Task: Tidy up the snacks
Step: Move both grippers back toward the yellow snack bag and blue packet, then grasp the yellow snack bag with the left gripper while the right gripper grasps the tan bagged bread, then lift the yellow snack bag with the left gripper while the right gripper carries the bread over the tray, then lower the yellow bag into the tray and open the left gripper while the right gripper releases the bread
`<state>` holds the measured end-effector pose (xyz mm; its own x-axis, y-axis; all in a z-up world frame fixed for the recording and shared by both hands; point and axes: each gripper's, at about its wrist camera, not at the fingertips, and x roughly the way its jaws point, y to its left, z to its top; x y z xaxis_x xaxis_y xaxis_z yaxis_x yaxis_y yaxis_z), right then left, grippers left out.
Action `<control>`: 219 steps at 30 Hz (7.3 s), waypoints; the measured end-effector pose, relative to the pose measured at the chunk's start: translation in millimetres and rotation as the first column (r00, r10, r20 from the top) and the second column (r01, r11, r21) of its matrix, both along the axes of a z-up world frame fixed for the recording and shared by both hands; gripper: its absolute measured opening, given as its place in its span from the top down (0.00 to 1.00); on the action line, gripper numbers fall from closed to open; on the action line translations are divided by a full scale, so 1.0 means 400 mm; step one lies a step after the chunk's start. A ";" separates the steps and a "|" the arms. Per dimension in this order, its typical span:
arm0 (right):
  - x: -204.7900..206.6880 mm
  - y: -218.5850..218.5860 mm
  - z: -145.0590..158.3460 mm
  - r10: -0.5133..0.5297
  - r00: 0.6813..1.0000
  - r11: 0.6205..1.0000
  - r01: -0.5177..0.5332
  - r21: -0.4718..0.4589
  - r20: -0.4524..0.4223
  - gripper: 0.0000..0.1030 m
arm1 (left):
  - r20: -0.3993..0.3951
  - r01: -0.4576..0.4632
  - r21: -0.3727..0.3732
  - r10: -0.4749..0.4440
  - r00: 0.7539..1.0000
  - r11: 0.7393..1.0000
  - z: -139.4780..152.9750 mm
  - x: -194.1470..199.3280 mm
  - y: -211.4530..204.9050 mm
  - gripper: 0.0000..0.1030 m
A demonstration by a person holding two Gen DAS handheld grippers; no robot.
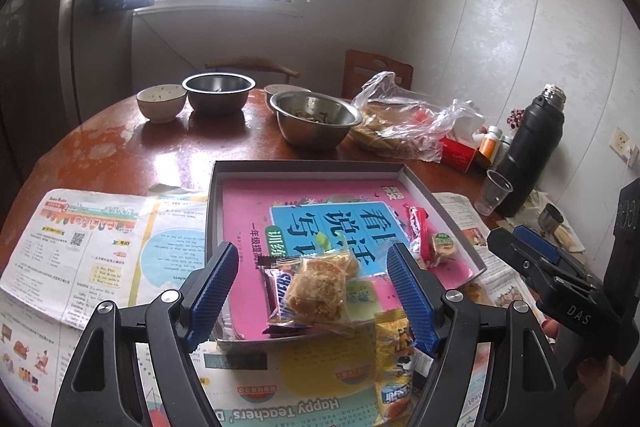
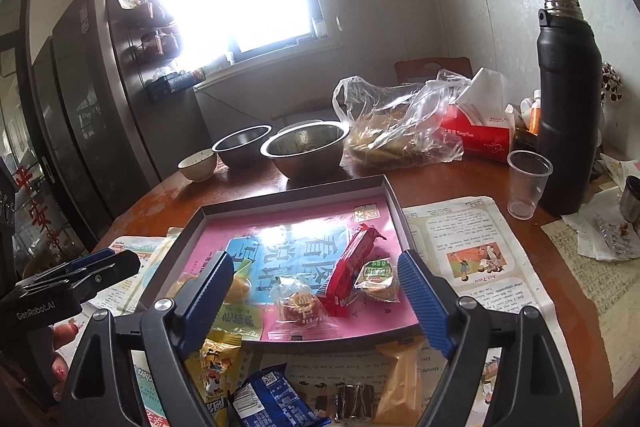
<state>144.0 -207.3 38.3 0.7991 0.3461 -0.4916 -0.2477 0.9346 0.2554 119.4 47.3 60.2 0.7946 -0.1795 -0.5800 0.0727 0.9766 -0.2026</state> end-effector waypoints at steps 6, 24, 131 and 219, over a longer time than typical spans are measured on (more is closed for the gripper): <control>-0.018 -0.006 0.005 -0.003 1.000 1.000 0.003 -0.003 0.010 0.17 | -0.002 0.009 0.005 -0.009 1.000 1.000 0.005 -0.013 -0.009 0.24; -0.080 -0.025 0.017 0.013 1.000 1.000 -0.012 -0.008 0.026 0.16 | 0.004 0.035 0.026 -0.036 0.999 0.999 0.022 -0.058 -0.043 0.24; -0.047 -0.088 -0.205 -0.016 0.988 0.988 -0.008 -0.157 -0.155 0.75 | -0.189 0.184 -0.074 -0.195 0.962 0.980 -0.164 -0.037 -0.164 0.81; 0.176 -0.013 -0.141 0.013 0.994 0.998 -0.020 -0.067 -0.113 0.75 | -0.092 -0.133 -0.055 0.128 0.987 0.990 -0.176 0.135 0.101 0.81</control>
